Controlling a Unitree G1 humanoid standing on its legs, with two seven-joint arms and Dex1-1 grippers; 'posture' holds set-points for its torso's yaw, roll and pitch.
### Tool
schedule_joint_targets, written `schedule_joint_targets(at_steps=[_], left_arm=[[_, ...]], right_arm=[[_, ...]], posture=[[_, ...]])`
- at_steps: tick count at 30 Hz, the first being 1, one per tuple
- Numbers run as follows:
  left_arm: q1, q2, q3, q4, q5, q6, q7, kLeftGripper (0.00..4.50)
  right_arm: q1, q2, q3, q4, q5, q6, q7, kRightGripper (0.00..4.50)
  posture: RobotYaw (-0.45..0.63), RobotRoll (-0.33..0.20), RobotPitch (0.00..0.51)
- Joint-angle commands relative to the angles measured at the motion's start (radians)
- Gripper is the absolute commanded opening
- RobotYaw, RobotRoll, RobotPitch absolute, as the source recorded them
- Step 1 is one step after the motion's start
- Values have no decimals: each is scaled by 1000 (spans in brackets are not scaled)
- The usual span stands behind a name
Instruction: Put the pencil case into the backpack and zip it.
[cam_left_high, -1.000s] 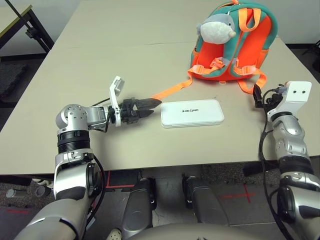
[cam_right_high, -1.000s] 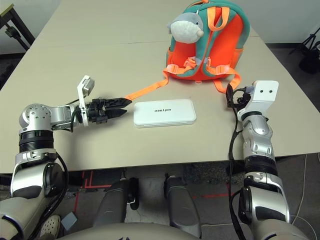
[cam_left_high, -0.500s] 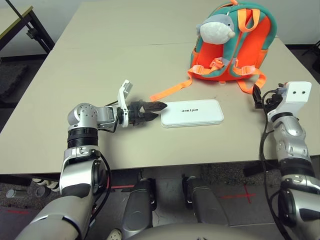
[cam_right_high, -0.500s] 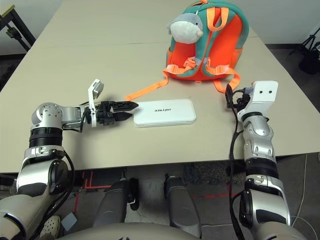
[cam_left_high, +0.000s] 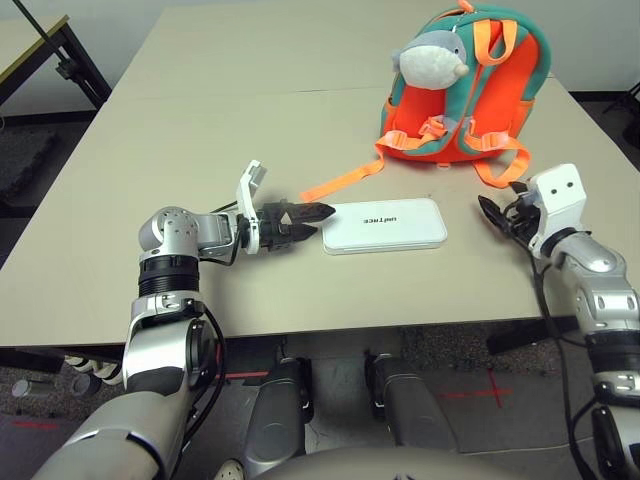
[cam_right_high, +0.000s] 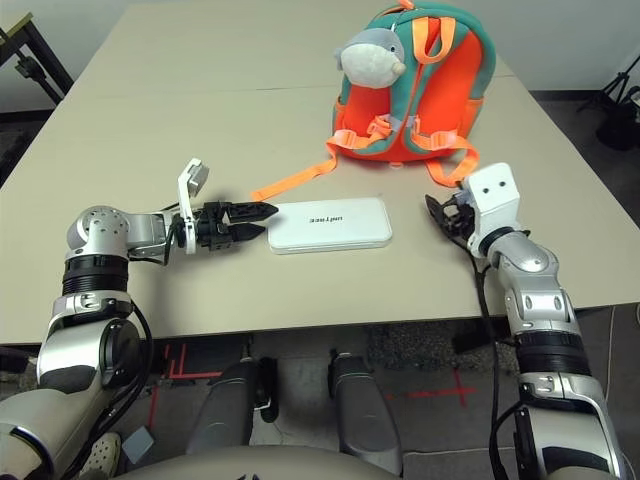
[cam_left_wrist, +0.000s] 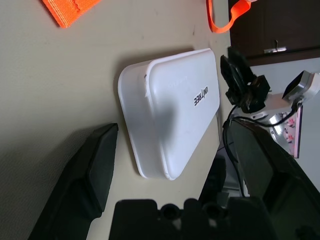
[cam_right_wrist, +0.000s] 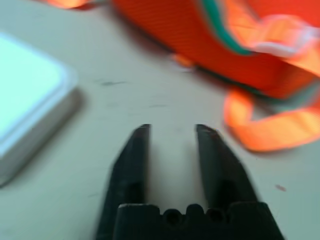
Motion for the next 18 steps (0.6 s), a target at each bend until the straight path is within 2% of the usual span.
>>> schedule_joint_targets(at_steps=[1,2,9,18], left_arm=[[17,-11,-7,-2,27,7,25,4500],[17,-12,-6,-4,27,8,26,4500],[16,-12,-7,-3,30,4,25,4500],[17,-16,-12,-1,37,-7,28,4500]], right_arm=[[8,-34,56,-46,-34,14,68,357],[7,-40,69,-54,-38,19,86,33],[8,-52,118,-87,-52,37,151,33],[13,-47,129,-95,-65,41,186,33]], posture=[[-120,0,163],[-119,0,163],[-116,0,165],[-118,0,163]])
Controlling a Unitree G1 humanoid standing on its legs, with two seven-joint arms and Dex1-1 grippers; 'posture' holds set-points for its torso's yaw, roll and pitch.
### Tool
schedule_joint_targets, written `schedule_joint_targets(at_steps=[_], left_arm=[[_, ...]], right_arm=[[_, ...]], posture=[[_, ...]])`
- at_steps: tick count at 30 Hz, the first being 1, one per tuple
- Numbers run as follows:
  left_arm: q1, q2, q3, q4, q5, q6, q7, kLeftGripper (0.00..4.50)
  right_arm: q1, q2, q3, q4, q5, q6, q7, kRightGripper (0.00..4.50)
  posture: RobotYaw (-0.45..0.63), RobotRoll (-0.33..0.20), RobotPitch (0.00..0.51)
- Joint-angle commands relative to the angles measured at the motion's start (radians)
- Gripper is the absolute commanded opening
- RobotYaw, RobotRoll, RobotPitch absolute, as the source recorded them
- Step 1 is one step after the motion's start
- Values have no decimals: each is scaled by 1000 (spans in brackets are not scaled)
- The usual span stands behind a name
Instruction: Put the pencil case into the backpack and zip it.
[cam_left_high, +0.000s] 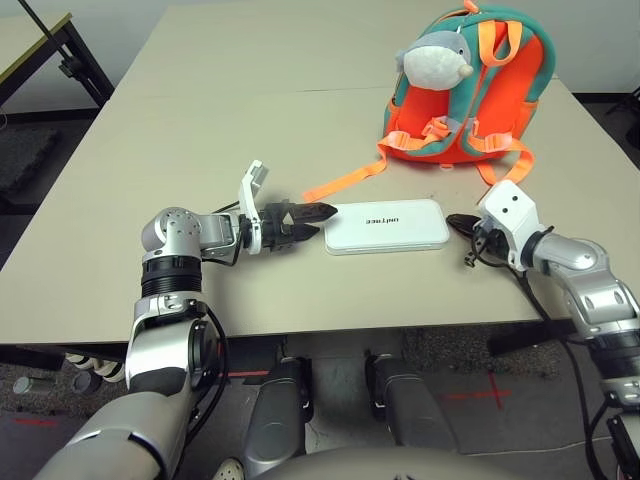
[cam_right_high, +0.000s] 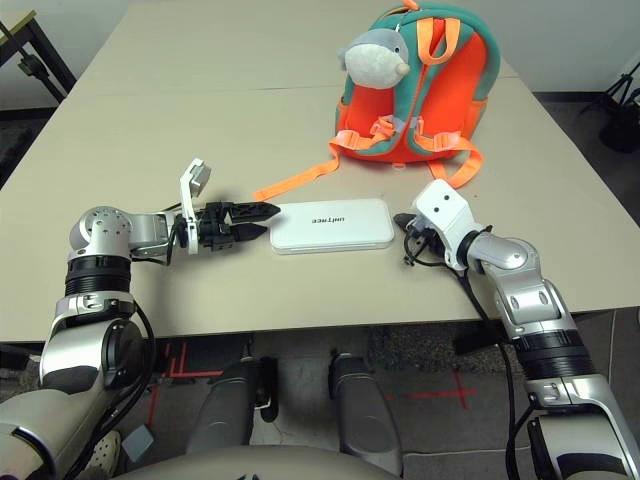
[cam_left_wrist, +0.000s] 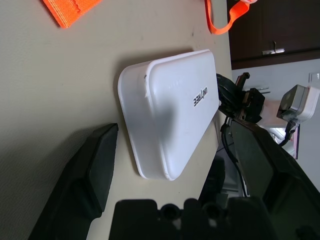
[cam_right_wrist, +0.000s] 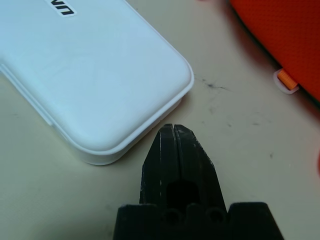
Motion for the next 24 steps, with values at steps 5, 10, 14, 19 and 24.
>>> schedule_joint_targets(at_steps=[5,10,14,19,24], left_arm=[[15,-10,-20,10,38,-11,21,4500],[14,-12,-28,13,41,-17,16,4500],[18,-12,-35,13,45,-24,9,4500],[24,-16,-40,6,46,-31,4,4500],[27,-16,-47,3,48,-41,-4,4500]], right_arm=[[10,14,29,-44,7,21,33,33],[-4,56,20,-94,55,74,44,33],[-10,81,27,-129,68,103,47,33],[-15,107,37,-160,71,129,44,33],[-22,122,47,-175,72,147,41,33]], posture=[[-121,0,160],[-122,0,159],[-121,0,158],[-118,0,156],[-117,0,155]])
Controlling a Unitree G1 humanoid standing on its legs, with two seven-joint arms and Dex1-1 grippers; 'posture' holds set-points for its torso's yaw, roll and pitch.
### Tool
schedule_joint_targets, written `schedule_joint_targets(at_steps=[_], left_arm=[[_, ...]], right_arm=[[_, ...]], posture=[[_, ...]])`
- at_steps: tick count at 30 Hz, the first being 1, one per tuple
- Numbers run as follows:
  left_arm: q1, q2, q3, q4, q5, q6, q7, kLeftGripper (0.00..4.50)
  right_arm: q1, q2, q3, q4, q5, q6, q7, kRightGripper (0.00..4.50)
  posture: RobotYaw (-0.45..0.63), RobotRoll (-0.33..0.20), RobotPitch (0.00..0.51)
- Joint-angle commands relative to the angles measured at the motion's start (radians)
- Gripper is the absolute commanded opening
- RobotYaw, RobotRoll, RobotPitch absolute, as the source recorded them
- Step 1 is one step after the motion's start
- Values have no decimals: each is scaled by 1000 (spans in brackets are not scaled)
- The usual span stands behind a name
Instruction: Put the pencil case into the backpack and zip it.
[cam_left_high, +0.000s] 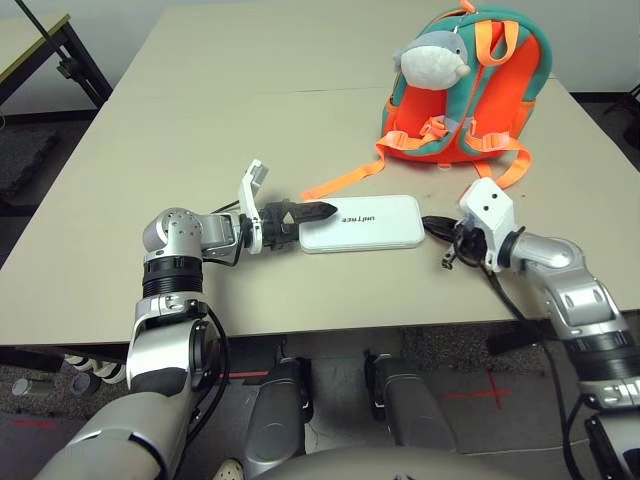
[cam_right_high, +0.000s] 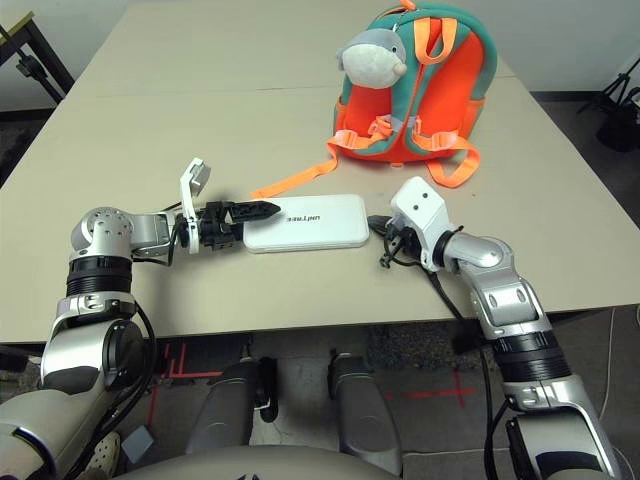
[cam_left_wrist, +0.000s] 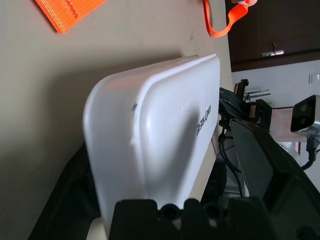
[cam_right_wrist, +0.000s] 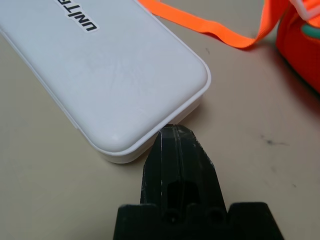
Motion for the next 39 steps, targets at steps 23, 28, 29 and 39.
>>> schedule_joint_targets(at_steps=[23,28,29,39], left_arm=[[23,-9,-27,-58,17,-49,-24,1281],[-2,-4,1,-94,4,-81,-22,1280],[-8,-3,9,-104,1,-97,-23,1279],[-159,108,146,-112,-19,-206,54,1255]], right_arm=[[-36,28,18,13,-9,-10,-19,179],[-42,26,11,34,-22,-22,-42,1711],[-44,26,9,39,-24,-24,-49,2091],[-83,72,-102,78,50,80,-175,4500]], posture=[[-110,0,148],[-108,0,149],[-106,0,149],[-101,0,155]])
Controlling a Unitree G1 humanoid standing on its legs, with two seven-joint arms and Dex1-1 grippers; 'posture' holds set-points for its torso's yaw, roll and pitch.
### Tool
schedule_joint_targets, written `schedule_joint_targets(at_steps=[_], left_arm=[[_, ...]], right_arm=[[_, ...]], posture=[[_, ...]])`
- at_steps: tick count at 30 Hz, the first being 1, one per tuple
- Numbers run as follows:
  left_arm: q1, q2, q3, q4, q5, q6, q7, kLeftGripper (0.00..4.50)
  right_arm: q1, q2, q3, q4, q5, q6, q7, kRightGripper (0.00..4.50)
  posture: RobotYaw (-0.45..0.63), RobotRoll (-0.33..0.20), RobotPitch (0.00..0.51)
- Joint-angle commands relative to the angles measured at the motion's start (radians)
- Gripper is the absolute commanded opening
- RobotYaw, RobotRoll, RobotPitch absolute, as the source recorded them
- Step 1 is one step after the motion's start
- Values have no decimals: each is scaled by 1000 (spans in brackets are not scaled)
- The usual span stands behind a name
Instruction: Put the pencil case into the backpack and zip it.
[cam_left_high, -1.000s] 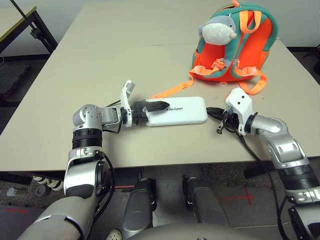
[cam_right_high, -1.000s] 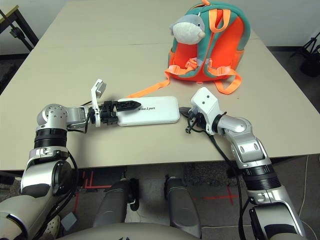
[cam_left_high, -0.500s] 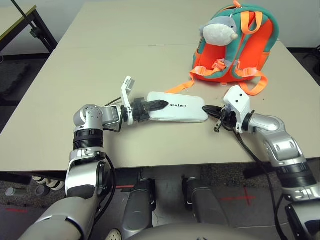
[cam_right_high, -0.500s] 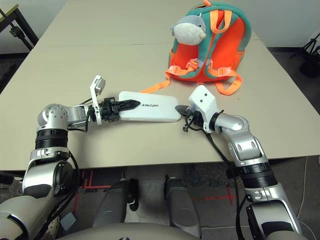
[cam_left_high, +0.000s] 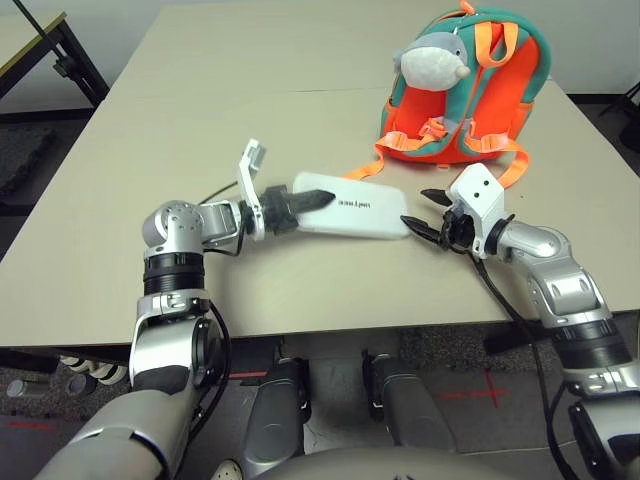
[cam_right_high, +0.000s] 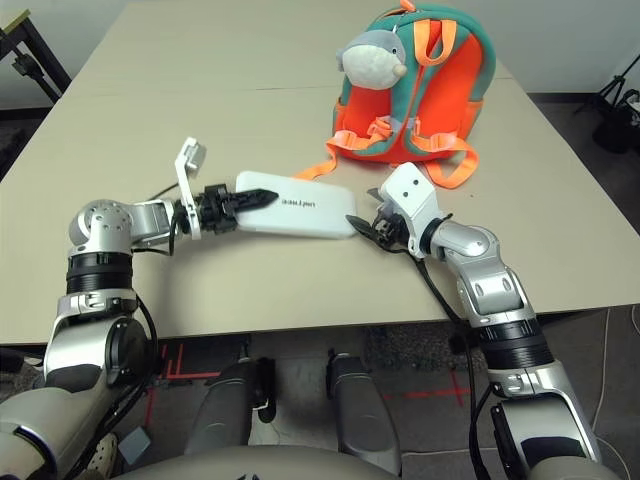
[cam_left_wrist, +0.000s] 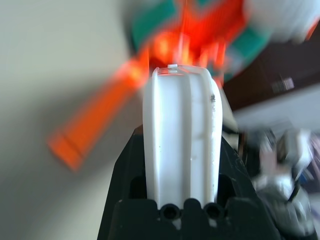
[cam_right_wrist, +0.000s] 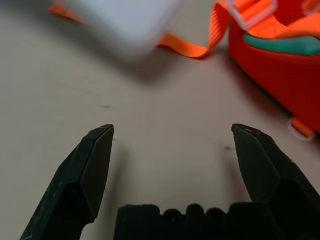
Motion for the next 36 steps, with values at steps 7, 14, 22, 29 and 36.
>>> schedule_joint_targets(at_steps=[7,14,22,29,36], left_arm=[[-81,72,59,4,17,-143,70,1255],[-87,72,55,26,20,-209,97,1255],[-92,58,37,41,26,-240,104,1255],[-94,43,24,34,25,-248,111,1255],[-83,43,20,22,24,-246,114,1255]], right_arm=[[-106,86,-235,14,208,207,-144,4500],[-168,106,-358,5,306,281,-255,4500],[-234,123,-346,53,311,242,-294,4500],[-359,143,-300,267,251,115,-285,4500],[-460,154,-271,496,193,-37,-273,4500]], posture=[[-97,0,155],[-106,0,148],[-115,0,141],[-111,0,142],[-100,0,143]])
